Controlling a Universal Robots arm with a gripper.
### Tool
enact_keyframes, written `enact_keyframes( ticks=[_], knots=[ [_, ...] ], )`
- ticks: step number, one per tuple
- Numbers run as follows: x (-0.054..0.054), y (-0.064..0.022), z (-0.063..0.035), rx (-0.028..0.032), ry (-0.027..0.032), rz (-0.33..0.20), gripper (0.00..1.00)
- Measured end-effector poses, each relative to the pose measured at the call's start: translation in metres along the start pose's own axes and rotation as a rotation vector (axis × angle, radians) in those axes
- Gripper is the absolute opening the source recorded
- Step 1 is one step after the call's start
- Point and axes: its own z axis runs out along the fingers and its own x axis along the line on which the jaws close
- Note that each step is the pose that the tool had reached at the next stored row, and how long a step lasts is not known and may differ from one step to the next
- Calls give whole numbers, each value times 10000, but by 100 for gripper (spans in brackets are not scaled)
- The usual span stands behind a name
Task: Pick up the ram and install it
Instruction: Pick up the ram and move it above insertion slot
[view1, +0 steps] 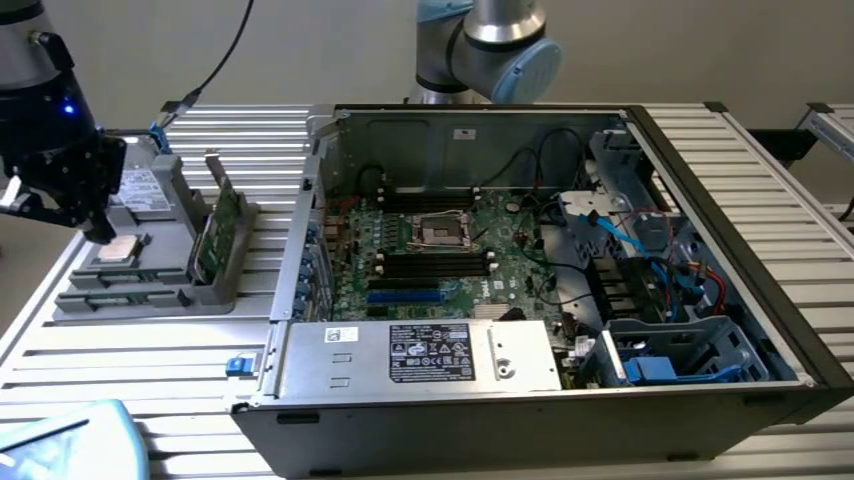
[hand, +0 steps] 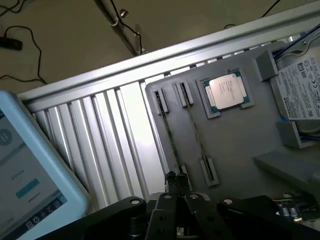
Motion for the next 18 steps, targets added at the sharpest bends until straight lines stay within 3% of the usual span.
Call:
enact_keyframes(
  ticks=[7,10,18],
  knots=[
    [-4,-3,43,89,17,-1266,11],
    [-4,1,55,131,59,-1806,11],
    [-10,107,101,170,74,-2230,11]
  ],
)
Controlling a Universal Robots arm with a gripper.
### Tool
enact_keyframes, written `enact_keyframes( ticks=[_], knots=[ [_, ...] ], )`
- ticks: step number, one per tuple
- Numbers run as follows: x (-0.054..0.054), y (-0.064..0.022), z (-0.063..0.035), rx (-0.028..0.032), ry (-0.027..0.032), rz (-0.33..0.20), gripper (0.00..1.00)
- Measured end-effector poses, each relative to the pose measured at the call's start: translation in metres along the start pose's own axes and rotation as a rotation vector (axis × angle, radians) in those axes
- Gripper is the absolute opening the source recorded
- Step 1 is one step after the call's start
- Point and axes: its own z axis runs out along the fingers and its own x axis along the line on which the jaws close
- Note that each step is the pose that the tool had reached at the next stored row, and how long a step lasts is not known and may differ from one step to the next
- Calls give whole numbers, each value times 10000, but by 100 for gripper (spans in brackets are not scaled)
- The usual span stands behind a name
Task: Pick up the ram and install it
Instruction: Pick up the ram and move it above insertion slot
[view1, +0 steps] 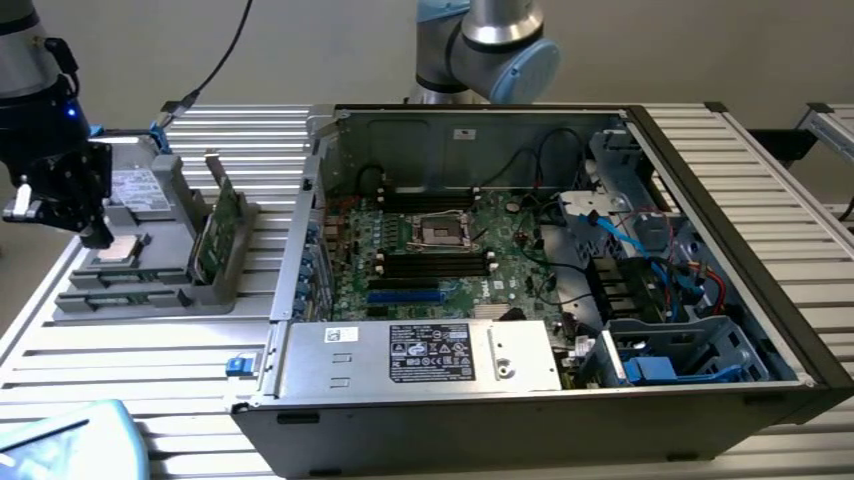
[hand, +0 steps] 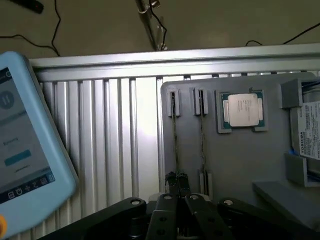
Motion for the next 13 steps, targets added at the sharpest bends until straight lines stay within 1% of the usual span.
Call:
enact_keyframes(
  ticks=[2,3,4,6,7,13],
  knots=[
    [0,8,4,8,-12,-162,11],
    [0,8,4,2,-12,-276,11],
    [0,10,4,-20,-7,-375,11],
    [0,12,5,-93,7,-538,11],
    [-1,13,5,-120,7,-546,11],
    [0,12,5,-124,8,-549,11]
  ],
)
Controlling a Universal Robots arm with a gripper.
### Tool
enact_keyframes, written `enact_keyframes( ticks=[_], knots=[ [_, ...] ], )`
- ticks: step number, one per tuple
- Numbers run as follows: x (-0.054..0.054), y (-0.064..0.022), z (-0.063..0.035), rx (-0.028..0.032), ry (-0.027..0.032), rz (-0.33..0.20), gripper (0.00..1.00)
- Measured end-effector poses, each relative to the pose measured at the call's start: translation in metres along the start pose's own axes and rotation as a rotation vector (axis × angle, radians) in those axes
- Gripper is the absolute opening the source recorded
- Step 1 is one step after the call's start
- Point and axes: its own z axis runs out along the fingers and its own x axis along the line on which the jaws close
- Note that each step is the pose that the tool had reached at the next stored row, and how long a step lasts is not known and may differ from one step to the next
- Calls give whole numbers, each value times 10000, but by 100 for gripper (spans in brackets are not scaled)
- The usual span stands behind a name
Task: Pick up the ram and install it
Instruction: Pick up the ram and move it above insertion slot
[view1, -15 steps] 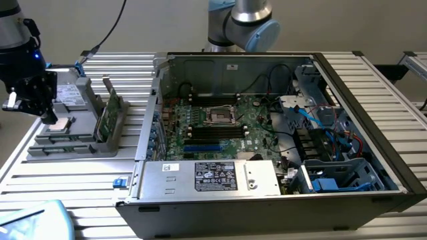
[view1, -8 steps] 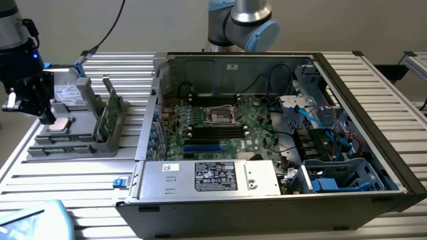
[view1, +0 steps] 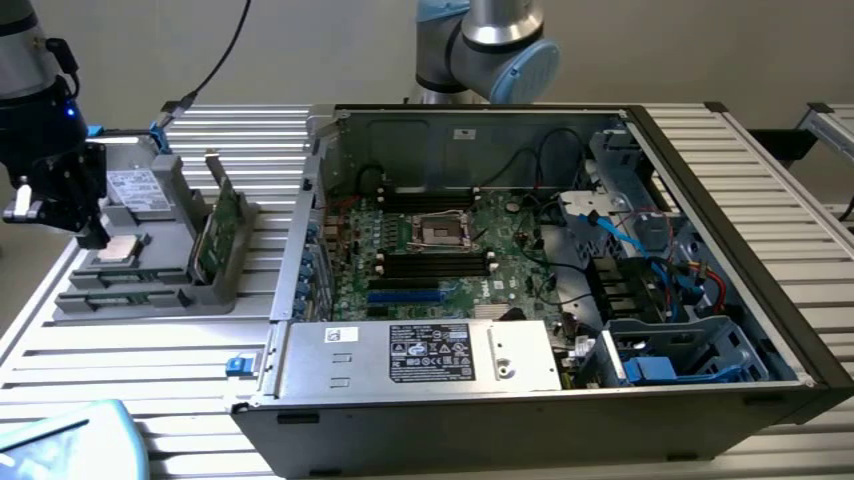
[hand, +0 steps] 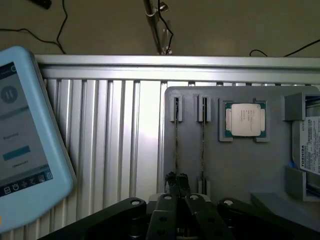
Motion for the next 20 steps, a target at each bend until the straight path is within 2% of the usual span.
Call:
enact_keyframes(
  ticks=[1,2,3,4,5,6,20],
  knots=[
    [0,0,0,-1,0,0,11],
    [0,0,0,0,0,0,18],
    [0,0,0,0,0,0,18],
    [0,0,0,0,0,0,25],
    [0,0,0,0,0,0,25],
    [0,0,0,0,0,0,31],
    [-17,-3,238,32,6,-64,31]
  ],
)
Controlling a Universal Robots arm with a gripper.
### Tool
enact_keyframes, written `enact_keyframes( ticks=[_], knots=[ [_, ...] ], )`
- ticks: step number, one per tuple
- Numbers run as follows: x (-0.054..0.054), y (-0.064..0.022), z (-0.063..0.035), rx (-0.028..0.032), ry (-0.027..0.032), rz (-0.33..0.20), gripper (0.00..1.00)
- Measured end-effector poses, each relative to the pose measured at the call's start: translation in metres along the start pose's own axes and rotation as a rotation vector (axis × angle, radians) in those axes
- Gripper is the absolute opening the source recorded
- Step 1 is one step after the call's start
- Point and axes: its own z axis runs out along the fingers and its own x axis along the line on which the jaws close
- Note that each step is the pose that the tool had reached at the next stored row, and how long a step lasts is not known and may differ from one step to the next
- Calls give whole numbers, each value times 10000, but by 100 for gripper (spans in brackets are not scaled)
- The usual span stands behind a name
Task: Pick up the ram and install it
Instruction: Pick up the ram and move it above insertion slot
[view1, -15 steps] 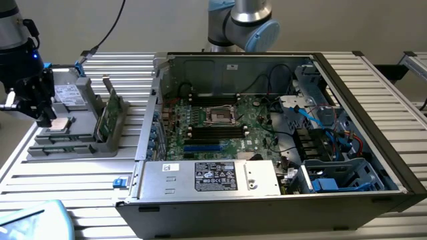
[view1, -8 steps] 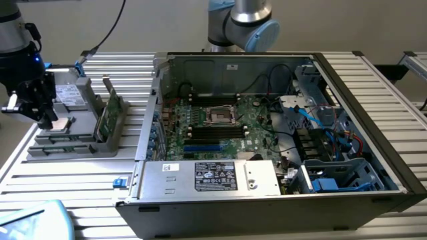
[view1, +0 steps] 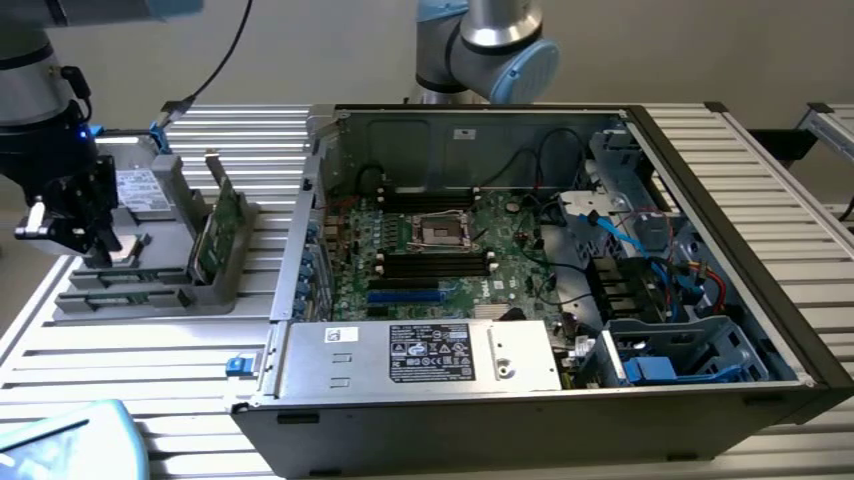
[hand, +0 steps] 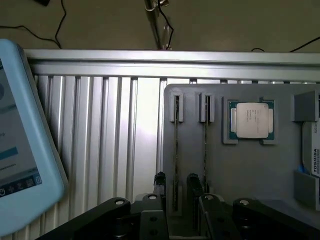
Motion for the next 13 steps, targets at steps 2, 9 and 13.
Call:
enact_keyframes(
  ticks=[2,9,13],
  knots=[
    [-3,0,37,1,1,-18,31],
    [-12,-3,165,23,0,-278,31],
    [-18,-6,238,37,-8,-439,31]
  ],
)
